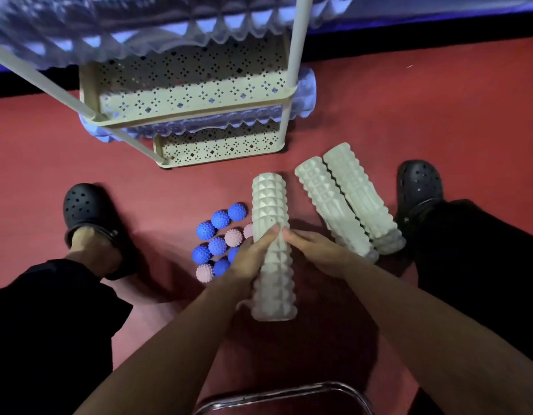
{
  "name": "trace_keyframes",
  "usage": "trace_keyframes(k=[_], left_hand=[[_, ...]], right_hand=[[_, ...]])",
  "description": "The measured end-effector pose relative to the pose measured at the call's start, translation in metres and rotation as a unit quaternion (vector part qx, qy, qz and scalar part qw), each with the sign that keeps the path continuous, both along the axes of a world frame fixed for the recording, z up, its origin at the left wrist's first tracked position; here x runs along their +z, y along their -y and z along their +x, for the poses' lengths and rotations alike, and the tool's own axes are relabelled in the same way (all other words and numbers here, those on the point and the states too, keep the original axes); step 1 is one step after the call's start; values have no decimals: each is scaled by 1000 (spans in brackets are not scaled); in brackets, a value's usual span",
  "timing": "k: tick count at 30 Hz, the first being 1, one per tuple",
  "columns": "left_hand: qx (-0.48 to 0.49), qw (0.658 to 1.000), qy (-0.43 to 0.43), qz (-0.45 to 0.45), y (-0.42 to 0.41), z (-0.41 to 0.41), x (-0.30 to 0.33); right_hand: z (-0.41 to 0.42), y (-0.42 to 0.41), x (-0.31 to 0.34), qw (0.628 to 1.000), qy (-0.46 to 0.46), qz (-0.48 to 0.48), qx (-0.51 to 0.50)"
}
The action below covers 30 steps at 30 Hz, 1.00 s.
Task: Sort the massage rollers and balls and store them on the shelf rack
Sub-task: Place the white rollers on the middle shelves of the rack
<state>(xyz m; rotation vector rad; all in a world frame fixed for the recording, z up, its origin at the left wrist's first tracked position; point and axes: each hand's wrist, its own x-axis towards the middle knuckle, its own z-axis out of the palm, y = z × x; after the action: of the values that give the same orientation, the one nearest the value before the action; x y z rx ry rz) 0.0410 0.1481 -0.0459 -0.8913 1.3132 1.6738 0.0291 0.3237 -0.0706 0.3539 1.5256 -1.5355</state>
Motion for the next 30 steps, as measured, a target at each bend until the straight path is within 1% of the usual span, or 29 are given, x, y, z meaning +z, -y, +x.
trace_keyframes(k=[1, 2, 3, 4, 5, 6, 7, 8, 10, 12, 14, 18, 20, 22, 23, 25, 27, 30], left_hand=[[-25, 999, -10, -42, 3, -1, 3], [-79, 988, -33, -125, 6, -1, 3], [-139, 963, -61, -223, 11, -1, 4], [-169, 946, -77, -267, 16, 0, 3], [-158, 957, -77, -229, 20, -1, 0], [-116, 981, -60, -141, 23, -2, -1], [-81, 995, -34, -51, 26, -2, -1], [-66, 998, -21, 6, 30, -3, 1], [-78, 996, -19, 45, 38, -1, -2], [-86, 994, -9, 60, 40, 0, -7], [-89, 994, -7, 63, 41, -1, -7], [-100, 993, -26, 64, 42, -4, -7], [-95, 995, -34, 25, 42, -8, 1], [-91, 994, -42, -40, 44, -12, 8], [-95, 992, -42, -73, 46, -13, 11], [-123, 982, -54, -132, 50, -16, 20], [-140, 973, -69, -168, 55, -19, 34], [-161, 960, -103, -206, 64, -20, 68]], right_hand=[[-4, -5, 0, 994, -62, 85, 33], [-8, -13, -4, 973, -129, 184, 41], [-12, -22, -9, 940, -189, 284, 24], [-15, -32, -14, 902, -226, 368, 0], [-17, -41, -19, 872, -232, 431, -12], [-18, -50, -24, 855, -209, 474, -3], [-18, -57, -30, 852, -165, 497, 21], [-18, -62, -34, 853, -119, 506, 47], [-15, -66, -43, 847, -67, 519, 95], [-13, -65, -50, 828, -71, 542, 121], [-13, -64, -57, 819, -85, 556, 117], [-13, -62, -63, 852, -54, 520, 43], [-15, -59, -61, 882, -28, 470, 17], [-15, -54, -56, 932, 0, 360, -52], [-14, -52, -51, 950, 16, 301, -84], [-9, -49, -32, 975, 47, 189, -105], [-2, -44, -7, 986, 61, 99, -122], [9, -35, 36, 981, 50, 4, -185]])
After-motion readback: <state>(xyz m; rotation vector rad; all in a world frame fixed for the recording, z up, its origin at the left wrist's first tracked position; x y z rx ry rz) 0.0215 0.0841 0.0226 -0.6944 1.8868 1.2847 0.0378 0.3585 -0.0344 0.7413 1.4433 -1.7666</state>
